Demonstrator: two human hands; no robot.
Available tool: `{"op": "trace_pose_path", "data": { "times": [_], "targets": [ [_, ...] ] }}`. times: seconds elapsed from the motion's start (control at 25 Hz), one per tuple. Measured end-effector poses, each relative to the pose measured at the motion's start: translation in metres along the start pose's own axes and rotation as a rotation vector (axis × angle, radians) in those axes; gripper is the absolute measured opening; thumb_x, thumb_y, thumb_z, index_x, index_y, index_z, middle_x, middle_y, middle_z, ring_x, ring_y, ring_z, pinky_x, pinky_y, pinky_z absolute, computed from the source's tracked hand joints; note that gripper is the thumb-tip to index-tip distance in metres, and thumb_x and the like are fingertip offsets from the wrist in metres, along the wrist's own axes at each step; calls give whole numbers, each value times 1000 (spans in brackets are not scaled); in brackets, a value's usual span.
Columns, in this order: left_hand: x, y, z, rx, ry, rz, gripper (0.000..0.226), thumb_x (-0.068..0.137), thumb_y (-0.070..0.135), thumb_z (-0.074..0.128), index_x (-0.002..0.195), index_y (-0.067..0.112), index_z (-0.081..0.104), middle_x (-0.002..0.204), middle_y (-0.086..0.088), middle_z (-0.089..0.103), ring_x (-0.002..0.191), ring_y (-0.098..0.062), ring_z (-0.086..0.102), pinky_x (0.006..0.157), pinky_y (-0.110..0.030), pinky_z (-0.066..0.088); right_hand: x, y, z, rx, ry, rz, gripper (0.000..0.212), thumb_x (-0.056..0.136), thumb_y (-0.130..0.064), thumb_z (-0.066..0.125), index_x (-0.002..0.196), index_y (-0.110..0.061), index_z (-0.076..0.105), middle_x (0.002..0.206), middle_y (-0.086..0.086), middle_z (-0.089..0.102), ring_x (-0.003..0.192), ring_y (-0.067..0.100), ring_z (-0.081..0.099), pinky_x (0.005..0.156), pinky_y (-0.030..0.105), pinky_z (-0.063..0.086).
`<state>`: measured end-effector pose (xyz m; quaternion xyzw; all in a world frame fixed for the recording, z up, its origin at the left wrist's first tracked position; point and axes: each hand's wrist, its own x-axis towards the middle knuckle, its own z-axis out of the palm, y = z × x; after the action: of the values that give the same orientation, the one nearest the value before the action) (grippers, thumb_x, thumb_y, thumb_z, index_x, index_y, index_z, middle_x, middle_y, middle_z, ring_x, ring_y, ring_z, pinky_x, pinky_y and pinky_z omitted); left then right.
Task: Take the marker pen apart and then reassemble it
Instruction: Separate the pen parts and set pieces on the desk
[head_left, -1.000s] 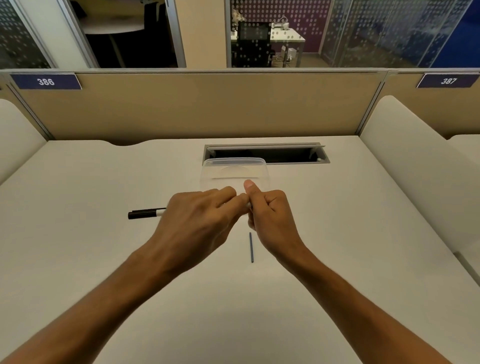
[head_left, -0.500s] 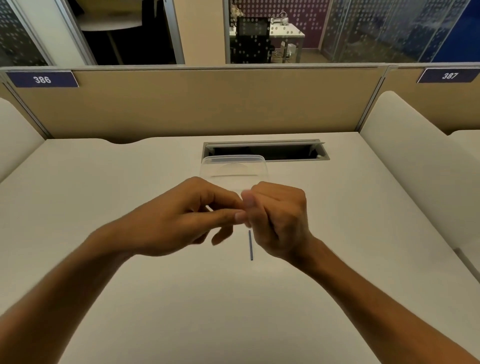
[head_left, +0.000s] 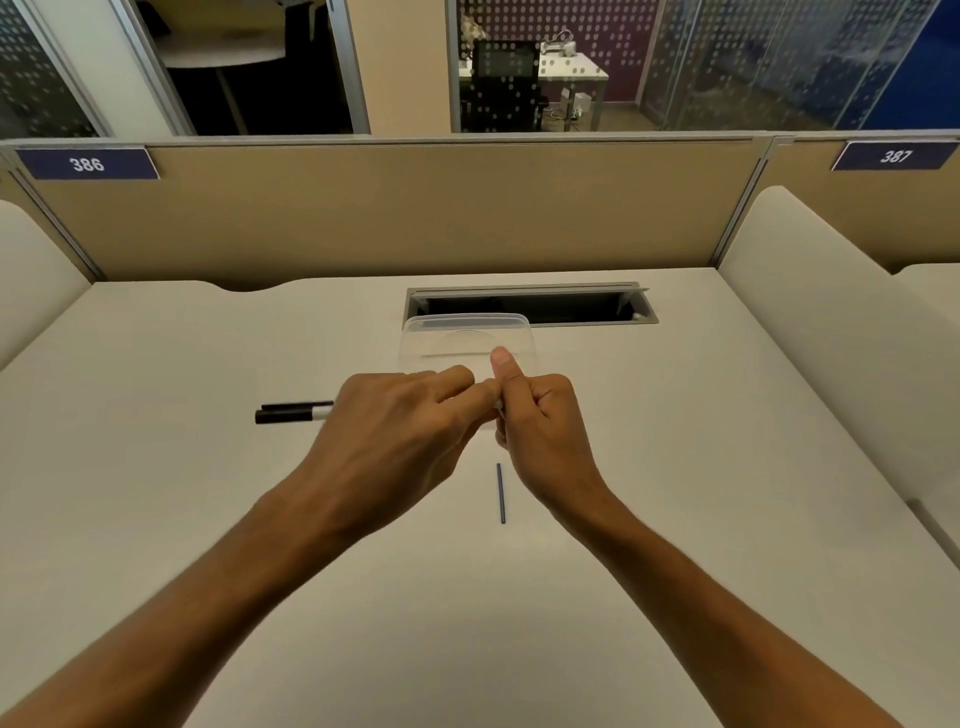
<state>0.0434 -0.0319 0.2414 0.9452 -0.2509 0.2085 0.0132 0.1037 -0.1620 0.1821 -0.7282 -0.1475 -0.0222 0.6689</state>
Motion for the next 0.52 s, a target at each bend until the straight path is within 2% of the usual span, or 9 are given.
{"op": "trace_pose_path", "data": {
  "times": [0.12,0.2,0.32,0.4,0.44,0.52],
  "targets": [
    [2,-1,-9,-270,17,-61,23,89,22,64,110,13,71,75,1,72,55,-20,63,50,-26,47,-1,-3,-1,34,21,-191,56,100,-27,43,45,-20,37,38,-11,38,38,7,40,42,15,32],
    [4,-5,-16,-568,-27,-149,24,92,27,57,108,19,73,70,14,67,53,-9,60,52,-26,49,-2,-7,-4,-9,2,-388,57,101,-26,43,45,-19,39,40,-13,38,37,10,40,41,18,32],
    [4,-20,-27,-1081,-304,-200,22,93,26,56,102,18,75,61,4,62,42,-10,47,44,-17,39,0,-12,-13,-279,10,-967,56,101,-27,40,50,-8,52,41,4,46,39,11,40,43,25,36],
    [2,-26,-31,-1225,-457,-175,23,93,24,55,101,14,74,63,0,61,43,-15,45,44,-18,38,6,-13,-16,-376,38,-1255,48,100,-25,42,56,-8,48,41,7,45,46,11,35,47,24,32],
    [1,-26,-31,-1232,-467,-181,22,93,24,55,100,15,74,62,-1,60,43,-15,44,43,-19,37,9,-13,-17,-390,63,-1293,46,100,-25,41,57,-9,45,41,8,45,48,10,33,49,23,30],
    [0,-21,-26,-1125,-348,-223,19,94,28,55,94,21,74,61,1,57,45,-10,42,45,-18,36,12,-9,-16,-397,66,-1176,52,101,-26,39,54,-7,49,42,8,47,43,12,38,46,24,33]
  ]
}}
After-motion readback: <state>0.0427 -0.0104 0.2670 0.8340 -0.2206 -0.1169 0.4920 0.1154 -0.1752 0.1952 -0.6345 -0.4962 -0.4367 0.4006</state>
